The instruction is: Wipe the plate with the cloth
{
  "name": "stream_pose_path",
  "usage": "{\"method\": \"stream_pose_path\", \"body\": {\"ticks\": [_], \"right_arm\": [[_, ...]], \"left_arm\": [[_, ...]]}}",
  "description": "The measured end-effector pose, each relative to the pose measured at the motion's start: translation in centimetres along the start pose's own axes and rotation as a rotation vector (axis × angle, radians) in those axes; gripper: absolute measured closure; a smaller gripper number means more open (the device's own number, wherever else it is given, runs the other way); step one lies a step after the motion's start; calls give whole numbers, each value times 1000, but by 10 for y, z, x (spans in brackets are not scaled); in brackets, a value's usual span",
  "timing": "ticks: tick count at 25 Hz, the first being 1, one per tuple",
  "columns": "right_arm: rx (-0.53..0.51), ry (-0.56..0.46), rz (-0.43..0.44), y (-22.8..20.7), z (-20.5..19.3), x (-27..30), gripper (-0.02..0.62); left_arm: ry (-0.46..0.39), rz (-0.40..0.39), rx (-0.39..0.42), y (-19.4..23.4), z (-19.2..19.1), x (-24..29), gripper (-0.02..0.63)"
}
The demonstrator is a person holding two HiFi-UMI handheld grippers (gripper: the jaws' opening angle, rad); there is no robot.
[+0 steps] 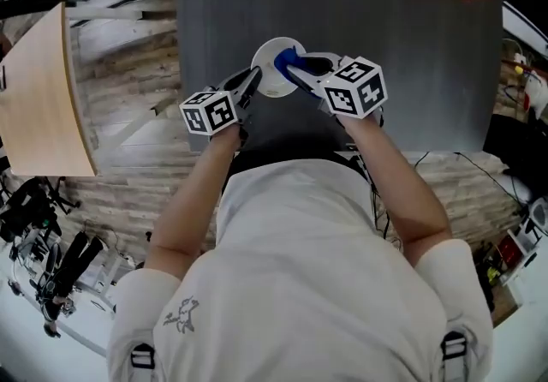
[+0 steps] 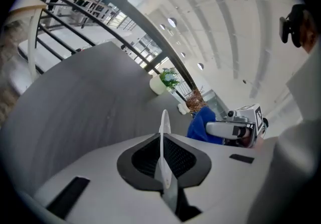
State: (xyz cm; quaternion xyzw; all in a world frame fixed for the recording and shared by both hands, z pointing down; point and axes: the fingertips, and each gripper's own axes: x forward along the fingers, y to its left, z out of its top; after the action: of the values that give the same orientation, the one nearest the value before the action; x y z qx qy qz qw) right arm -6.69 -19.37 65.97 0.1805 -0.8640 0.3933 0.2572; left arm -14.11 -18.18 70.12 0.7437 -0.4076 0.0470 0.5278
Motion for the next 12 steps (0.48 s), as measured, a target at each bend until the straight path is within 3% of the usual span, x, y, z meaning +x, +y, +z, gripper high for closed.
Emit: {"method": "stream_pose_path", "body": {"ticks": [7, 12], "right_arm": [[70, 42, 2, -26, -10, 23, 528], [113, 60, -11, -38, -23, 33, 528]], "left_arm": [[59, -13, -66, 36, -25, 19, 586], [69, -21, -69, 51, -27, 30, 586]]}}
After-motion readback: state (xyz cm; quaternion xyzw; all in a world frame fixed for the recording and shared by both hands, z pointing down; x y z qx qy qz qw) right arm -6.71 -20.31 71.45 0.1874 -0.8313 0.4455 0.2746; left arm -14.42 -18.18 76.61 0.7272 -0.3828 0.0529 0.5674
